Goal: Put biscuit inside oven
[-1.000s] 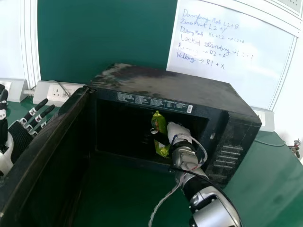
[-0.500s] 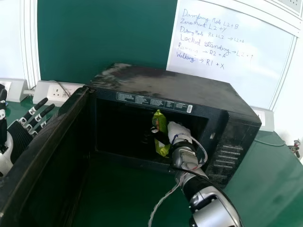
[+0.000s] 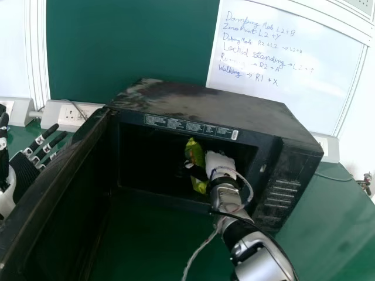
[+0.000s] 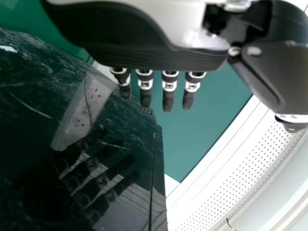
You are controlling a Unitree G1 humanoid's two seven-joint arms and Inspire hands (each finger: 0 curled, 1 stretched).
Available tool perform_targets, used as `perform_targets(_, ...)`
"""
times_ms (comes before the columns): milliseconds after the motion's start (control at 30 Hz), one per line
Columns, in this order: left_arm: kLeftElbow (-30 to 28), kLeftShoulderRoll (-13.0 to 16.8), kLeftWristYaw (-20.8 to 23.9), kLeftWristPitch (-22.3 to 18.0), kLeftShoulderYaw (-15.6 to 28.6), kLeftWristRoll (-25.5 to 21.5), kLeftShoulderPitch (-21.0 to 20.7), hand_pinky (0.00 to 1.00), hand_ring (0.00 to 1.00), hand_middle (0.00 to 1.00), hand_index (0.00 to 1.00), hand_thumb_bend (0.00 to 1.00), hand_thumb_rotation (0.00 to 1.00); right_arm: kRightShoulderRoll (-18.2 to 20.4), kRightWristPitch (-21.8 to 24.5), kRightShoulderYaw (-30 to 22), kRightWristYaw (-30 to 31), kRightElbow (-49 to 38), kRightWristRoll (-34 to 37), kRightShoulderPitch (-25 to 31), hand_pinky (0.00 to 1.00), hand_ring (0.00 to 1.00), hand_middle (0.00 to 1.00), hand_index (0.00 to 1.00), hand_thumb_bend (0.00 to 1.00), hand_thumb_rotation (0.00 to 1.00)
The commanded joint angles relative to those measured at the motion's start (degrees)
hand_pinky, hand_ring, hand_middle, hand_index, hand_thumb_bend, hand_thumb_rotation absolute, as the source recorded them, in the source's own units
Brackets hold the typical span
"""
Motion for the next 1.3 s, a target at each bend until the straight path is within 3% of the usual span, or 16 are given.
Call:
perform_targets(0, 0.7, -0.1, -0.86, -0.54, -0.63, 0.14, -0.6, 1.0, 1.0, 1.0, 1.0, 0.5, 0.16, 0.24, 0.54, -0.2, 0.83, 0.16, 0.33, -2.26, 0.51, 0.63, 0.73, 0.87, 0.94, 0.41)
perform_targets(133, 1.3, -0.03, -0.59, -0.33, -0.74, -0.38, -0.89, 1.0, 1.0, 0.99, 1.0, 0.53, 0.16, 0.37, 0.47, -1.05, 1.37, -0.04, 1.18, -2.19, 0.42, 0.54, 0.67, 0.88, 0.93, 0.44)
perform_targets(333, 2.02, 0.04, -1.19, -0.44, -0.94, -0.13, -1.04, 1.0, 1.0, 1.0, 1.0, 0.53, 0.15, 0.15, 0.06, -2.82, 1.8, -0.56, 3.07, -1.94, 0.54, 0.67, 0.75, 0.89, 0.89, 0.4)
perform_targets(500, 2.1, -0.1, -0.38, -0.22, -0.92, -0.41, -0.99, 1.0, 1.0, 0.98, 1.0, 0.54, 0.15, -0.47, 0.25, -2.15, 2.49, -0.71, 2.65, -1.88, 0.5, 0.66, 0.76, 0.93, 0.86, 0.44)
perform_targets(633, 2.8, 0.04, -0.63, -0.13, -1.08, -0.35, -1.36, 1.0, 1.0, 0.97, 0.99, 0.55, 0.14, -0.89, 1.35, -4.28, 3.88, -1.78, 4.66, -2.31, 0.49, 0.66, 0.75, 0.9, 0.85, 0.43)
perform_targets(733, 3.35, 0.17, -1.38, -0.21, -1.21, 0.11, -1.58, 1.0, 1.0, 0.97, 1.0, 0.54, 0.14, -1.43, 1.16, -6.23, 3.98, -3.17, 6.54, -2.01, 0.53, 0.68, 0.73, 0.77, 0.8, 0.25)
perform_targets(800, 3.7, 0.35, -1.49, -0.15, -1.3, 0.42, -1.84, 1.0, 1.0, 0.97, 1.0, 0.54, 0.15, -1.93, 0.05, -7.27, 2.68, -4.86, 7.47, -0.87, 0.56, 0.72, 0.73, 0.67, 0.75, 0.07)
perform_targets(900, 4.09, 0.38, -1.47, -0.04, -1.33, 0.39, -2.29, 1.0, 1.0, 0.97, 1.0, 0.55, 0.14, -2.02, 1.44, -7.15, 1.7, -7.74, 7.08, 0.68, 0.58, 0.77, 0.77, 0.52, 0.54, 0.11)
perform_targets(967, 4.26, 0.33, -1.5, -0.16, -1.31, 0.63, -2.44, 1.0, 1.0, 0.96, 0.98, 0.56, 0.14, -2.08, 2.38, -6.6, 0.83, -10.39, 6.26, 2.25, 0.53, 0.75, 0.78, 0.5, 0.51, 0.12)
perform_targets(1033, 4.46, 0.48, -2.33, -0.42, -1.33, 1.46, -2.41, 1.0, 1.0, 0.96, 0.99, 0.55, 0.14, -2.66, 3.51, -5.27, 1.43, -14.62, 4.87, 4.52, 0.49, 0.73, 0.78, 0.5, 0.5, 0.11)
perform_targets(1067, 4.75, 0.44, -2.62, -0.34, -1.24, 1.36, -2.45, 1.0, 1.0, 0.96, 0.99, 0.54, 0.15, -2.94, 4.2, -4.57, 1.56, -16.56, 4.01, 5.6, 0.49, 0.71, 0.79, 0.65, 0.49, 0.06)
perform_targets(1133, 4.82, 0.38, -2.51, -0.2, -1.2, 1.44, -2.53, 1.0, 1.0, 0.97, 1.0, 0.56, 0.14, -3.21, 4.8, -4.09, 0.71, -19.54, 3.17, 7.63, 0.49, 0.68, 0.76, 0.71, 0.49, 0.02)
perform_targets(1267, 5.15, 0.77, -3.69, -0.21, -1.17, 2.07, -2.61, 1.0, 1.0, 0.98, 1.0, 0.55, 0.15, -3.99, 6.95, -2.6, 0.94, -26.87, 0.52, 11.98, 0.47, 0.64, 0.74, 0.7, 0.5, 0.0)
